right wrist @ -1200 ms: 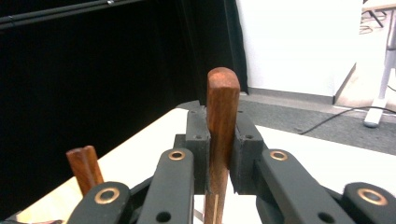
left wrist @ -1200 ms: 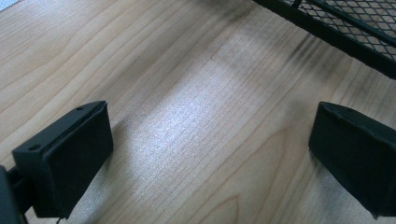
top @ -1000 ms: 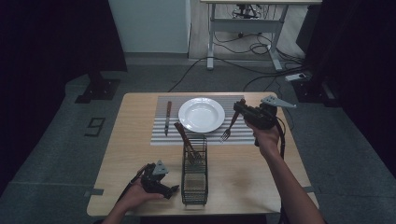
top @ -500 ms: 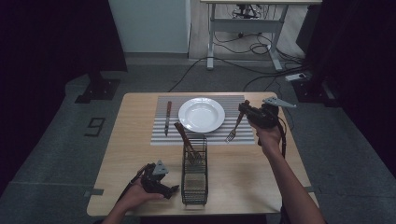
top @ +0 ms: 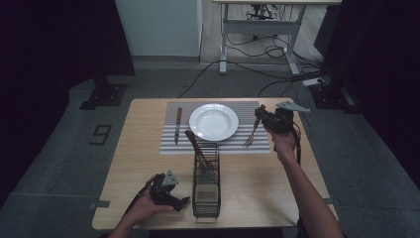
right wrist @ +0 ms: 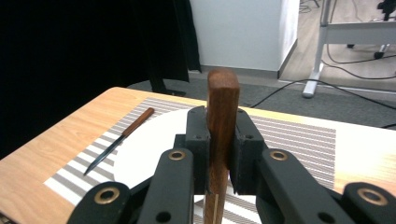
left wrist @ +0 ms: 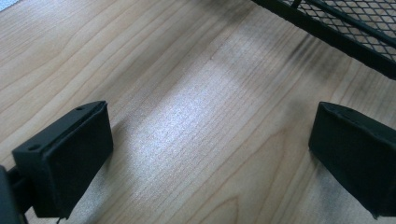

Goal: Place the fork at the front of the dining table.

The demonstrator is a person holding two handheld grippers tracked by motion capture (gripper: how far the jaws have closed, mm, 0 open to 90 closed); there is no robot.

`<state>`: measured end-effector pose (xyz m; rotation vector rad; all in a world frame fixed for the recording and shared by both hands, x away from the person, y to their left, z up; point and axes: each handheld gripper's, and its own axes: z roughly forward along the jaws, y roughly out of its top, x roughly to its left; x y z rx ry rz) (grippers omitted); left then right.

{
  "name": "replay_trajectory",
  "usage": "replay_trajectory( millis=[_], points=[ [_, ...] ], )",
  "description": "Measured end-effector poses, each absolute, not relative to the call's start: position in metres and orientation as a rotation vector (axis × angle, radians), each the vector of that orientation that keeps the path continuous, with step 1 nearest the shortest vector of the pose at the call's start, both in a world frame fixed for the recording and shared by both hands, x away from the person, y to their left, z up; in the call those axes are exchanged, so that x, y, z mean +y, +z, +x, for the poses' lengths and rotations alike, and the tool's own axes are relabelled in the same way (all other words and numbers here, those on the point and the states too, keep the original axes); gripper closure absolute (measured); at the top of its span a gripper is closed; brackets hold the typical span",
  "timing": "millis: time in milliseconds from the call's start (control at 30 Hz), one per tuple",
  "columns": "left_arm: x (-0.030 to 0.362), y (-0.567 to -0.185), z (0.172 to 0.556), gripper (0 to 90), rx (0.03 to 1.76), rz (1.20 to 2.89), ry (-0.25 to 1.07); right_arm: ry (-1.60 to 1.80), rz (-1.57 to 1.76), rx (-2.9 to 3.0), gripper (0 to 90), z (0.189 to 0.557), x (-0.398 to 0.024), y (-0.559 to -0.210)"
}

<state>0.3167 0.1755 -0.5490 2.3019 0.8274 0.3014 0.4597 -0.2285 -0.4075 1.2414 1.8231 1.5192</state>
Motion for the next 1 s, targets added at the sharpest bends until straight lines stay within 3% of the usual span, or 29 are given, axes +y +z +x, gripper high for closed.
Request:
replay_trajectory(
  millis=[633, 1000],
  points=[
    [0.175, -0.549, 0.317, 0.0, 0.826, 2.303, 0.301, 1.287, 1.23, 1.846, 80.1, 0.481, -0.218, -0.438],
    [0.175, -0.549, 0.317, 0.0, 0.826, 2.303, 0.302, 1.33, 1.262, 1.855, 78.6, 0.481, -0.219, -0.449]
  ],
)
